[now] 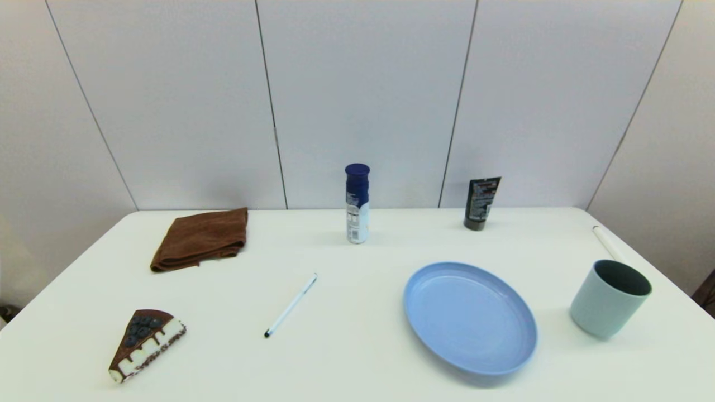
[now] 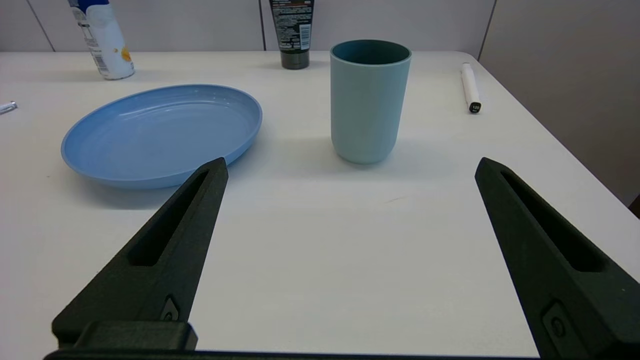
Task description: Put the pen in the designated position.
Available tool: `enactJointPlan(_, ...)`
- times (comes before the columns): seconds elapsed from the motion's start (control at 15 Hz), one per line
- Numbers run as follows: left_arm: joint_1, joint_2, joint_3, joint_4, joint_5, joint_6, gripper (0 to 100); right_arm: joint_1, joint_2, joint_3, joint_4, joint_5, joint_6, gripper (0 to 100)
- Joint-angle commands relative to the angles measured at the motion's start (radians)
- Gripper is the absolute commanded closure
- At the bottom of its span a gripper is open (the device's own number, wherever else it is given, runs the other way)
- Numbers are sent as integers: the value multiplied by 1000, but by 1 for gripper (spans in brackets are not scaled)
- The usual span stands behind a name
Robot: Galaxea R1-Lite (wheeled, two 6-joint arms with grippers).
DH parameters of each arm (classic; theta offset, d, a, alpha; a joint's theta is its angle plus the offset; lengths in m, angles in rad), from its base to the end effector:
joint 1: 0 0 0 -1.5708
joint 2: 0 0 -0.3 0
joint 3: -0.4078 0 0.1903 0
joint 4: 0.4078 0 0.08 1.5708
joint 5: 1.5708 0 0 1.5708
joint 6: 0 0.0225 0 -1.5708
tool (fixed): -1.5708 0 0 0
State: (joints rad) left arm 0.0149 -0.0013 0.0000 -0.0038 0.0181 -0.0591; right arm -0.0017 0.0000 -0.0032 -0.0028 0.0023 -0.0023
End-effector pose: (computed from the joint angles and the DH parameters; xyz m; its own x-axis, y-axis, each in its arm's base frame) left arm -0.0229 0.0001 0.0758 0.9994 0.0330 0.0051 -0.0326 0.9977 -0.0592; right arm -0.0230 0.0001 0.0766 1.0000 0.0006 0.0060 -0.0006 1.0000 -0.0023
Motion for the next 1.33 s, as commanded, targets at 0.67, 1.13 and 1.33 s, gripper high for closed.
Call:
enactJointPlan(0.67, 0, 0, 0, -1, 0, -1, 0, 0, 0, 0, 0, 1, -1, 0)
enactJointPlan(1.13, 0, 126, -75, -12, -3, -2, 0, 0, 0, 0, 0, 1, 2, 0)
enactJointPlan(1.33, 5, 330, -213, -110, -32, 53, 0, 0, 0, 0, 0, 1, -1, 0)
